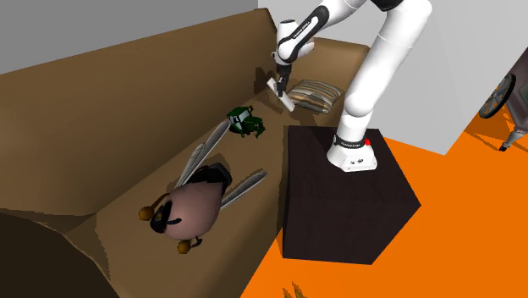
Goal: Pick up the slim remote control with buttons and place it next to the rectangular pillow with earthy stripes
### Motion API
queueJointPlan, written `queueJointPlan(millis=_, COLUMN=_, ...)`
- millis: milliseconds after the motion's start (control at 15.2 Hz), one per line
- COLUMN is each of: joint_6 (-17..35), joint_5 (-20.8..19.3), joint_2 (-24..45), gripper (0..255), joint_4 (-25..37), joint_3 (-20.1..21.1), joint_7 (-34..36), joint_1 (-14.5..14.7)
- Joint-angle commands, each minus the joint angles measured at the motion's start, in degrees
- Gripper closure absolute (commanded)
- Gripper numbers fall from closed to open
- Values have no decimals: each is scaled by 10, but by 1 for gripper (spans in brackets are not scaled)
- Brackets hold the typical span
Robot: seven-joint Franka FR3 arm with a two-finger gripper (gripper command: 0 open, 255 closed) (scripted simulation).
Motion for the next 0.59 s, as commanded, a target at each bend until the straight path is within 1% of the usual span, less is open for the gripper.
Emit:
queueJointPlan(millis=0, joint_6=0, joint_5=8, joint_2=20, gripper=255, joint_4=22, joint_3=-21, joint_7=-37, joint_1=-8)
queueJointPlan(millis=198, joint_6=-1, joint_5=30, joint_2=56, gripper=255, joint_4=60, joint_3=-51, joint_7=-96, joint_1=-18)
queueJointPlan(millis=396, joint_6=-5, joint_5=60, joint_2=97, gripper=255, joint_4=103, joint_3=-77, joint_7=-157, joint_1=-30)
queueJointPlan(millis=462, joint_6=-7, joint_5=69, joint_2=107, gripper=255, joint_4=114, joint_3=-81, joint_7=-172, joint_1=-33)
queueJointPlan(millis=528, joint_6=1, joint_5=74, joint_2=114, gripper=255, joint_4=111, joint_3=-81, joint_7=-175, joint_1=-33)
